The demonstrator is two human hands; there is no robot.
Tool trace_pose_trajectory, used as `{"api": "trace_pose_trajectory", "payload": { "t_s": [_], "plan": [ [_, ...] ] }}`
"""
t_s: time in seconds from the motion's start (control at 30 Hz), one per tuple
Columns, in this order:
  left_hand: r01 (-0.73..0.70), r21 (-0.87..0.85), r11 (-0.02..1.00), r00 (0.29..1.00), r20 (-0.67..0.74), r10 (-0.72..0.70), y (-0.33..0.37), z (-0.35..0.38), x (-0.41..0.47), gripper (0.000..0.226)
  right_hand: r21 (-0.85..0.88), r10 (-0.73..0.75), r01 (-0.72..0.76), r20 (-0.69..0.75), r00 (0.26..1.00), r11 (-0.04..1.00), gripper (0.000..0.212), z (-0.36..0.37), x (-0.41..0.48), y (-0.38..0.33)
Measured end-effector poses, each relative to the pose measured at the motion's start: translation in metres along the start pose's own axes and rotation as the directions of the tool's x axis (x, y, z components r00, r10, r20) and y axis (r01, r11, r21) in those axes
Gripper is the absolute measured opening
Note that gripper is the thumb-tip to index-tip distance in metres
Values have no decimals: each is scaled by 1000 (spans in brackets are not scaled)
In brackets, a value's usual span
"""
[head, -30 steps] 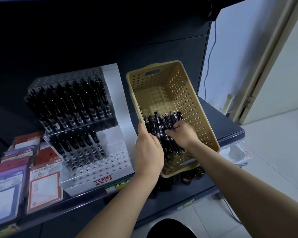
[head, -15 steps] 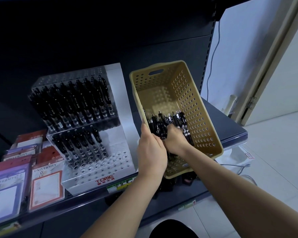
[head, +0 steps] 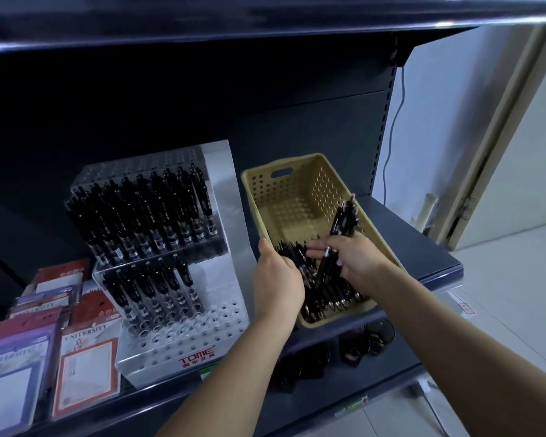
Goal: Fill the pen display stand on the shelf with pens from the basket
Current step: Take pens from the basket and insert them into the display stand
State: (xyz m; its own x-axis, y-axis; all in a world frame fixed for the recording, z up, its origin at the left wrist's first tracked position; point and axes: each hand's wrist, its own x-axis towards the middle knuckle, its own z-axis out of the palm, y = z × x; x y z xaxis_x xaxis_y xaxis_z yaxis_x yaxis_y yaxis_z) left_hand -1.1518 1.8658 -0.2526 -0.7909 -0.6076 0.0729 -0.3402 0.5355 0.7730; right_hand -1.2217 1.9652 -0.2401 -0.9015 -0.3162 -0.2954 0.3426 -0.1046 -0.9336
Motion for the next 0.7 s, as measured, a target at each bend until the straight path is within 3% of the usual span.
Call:
{"api": "trace_pose_trajectory", "payload": {
  "t_s": [0.2, 0.43, 0.6, 0.7],
  "plan": [
    [39, -59, 998, 999, 19, -38, 0, -6, 18, 31, 335, -125, 105, 40, 991, 937, 20, -1, -19, -31],
    [41, -121, 992, 986, 165, -21, -11, -20, 20, 33, 326, -163, 125, 90, 983, 937, 22, 10, -31, -37],
    [-158, -202, 967, 980, 85, 178, -12, -48, 8, 42, 307, -179, 128, 142, 974, 943, 23, 26, -47, -41],
    [-296, -239, 925, 938, 108, 329, -8, -69, 0, 36, 270, -153, 101, 179, 972, 958, 24, 44, -60, -43]
  ]
}}
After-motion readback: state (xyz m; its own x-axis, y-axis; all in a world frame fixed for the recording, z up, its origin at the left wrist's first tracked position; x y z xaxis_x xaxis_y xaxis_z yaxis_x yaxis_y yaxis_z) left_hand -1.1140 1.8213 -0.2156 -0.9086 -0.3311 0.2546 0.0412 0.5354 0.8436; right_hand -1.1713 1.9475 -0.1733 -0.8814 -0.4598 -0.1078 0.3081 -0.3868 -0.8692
